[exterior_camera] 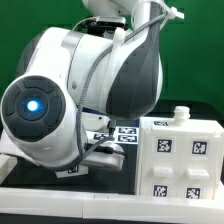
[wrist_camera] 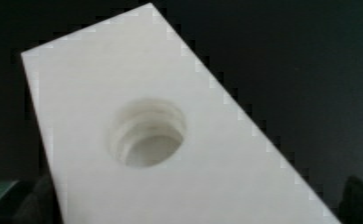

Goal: Assemble cabinet

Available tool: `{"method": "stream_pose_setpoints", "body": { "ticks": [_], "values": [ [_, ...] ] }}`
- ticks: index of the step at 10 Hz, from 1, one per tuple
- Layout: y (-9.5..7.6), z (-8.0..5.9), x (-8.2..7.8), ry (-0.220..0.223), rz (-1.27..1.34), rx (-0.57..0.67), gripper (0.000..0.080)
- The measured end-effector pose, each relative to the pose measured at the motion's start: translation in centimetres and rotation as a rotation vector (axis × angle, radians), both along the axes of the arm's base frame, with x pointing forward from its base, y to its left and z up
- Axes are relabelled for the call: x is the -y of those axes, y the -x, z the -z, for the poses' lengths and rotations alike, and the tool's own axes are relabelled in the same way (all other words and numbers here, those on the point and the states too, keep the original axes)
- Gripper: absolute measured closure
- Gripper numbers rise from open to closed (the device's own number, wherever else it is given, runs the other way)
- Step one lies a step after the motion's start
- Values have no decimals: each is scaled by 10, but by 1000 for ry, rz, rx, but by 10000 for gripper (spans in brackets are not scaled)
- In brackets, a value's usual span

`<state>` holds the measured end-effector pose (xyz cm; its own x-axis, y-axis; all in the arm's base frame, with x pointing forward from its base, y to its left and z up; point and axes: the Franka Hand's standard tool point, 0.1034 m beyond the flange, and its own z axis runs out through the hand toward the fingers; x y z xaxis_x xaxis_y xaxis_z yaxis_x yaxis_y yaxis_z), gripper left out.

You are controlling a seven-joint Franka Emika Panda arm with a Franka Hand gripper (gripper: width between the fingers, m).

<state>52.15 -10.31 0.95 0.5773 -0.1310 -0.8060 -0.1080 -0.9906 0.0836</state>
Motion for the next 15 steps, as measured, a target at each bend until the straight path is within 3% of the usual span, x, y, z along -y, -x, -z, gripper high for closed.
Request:
{"method": "stream_pose_setpoints", "body": {
  "ticks": [5,7,9,13,14,15],
  "values": [
    [12,-1,10,-11,37,-133,2],
    [11,-2,8,-9,32,-103,2],
    [12,-1,9,-9,35,-106,239],
    [11,-3,10,-9,36,-103,238],
    [3,-16,12,-23,35,-74,238],
    [-4,-44,12,-43,63,-12,238]
  ]
}}
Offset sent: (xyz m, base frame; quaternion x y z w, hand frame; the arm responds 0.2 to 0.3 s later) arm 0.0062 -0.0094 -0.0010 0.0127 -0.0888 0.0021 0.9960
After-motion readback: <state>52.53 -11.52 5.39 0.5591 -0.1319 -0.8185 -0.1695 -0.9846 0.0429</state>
